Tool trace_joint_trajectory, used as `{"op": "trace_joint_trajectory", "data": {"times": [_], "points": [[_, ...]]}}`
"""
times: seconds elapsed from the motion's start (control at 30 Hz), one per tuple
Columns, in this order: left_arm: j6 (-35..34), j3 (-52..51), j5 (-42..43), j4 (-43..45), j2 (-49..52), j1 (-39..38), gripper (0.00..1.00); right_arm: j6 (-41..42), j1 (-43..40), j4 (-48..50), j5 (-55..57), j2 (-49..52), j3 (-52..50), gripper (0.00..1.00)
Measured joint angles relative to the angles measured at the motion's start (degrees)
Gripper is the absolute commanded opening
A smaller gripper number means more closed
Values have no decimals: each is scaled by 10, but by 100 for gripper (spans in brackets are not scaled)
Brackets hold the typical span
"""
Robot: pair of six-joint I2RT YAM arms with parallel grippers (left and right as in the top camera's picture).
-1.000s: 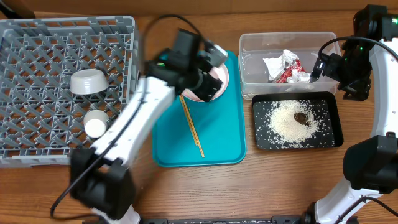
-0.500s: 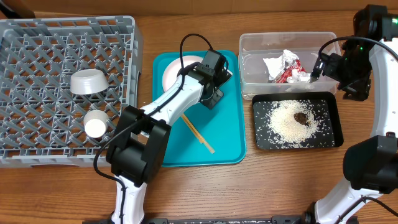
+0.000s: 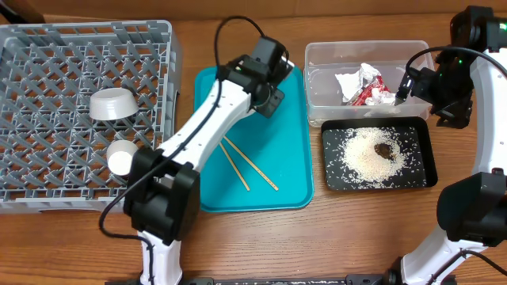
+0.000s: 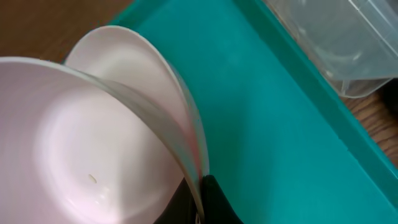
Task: Sort waste into correct bins and load items into the dishwasher
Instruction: 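Move the left gripper to the pink plate and grasp its rim, then carry the pink plate to the rack and stand it upright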
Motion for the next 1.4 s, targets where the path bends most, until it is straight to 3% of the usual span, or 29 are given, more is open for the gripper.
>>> {"op": "trace_joint_trajectory", "data": {"times": [0.43,0.8,1.17,1.33,1.4], "points": [[-16,1,156,-47,-22,66,6,0,0,0,0,0,0,100],[-21,1,158,-103,-22,66,6,0,0,0,0,0,0,100],[-22,-9,154,-104,-22,68,4,0,0,0,0,0,0,100],[-24,42,160,-104,-31,101,4,0,0,0,0,0,0,100],[-24,76,185,-102,-51,150,4,0,0,0,0,0,0,100]]}}
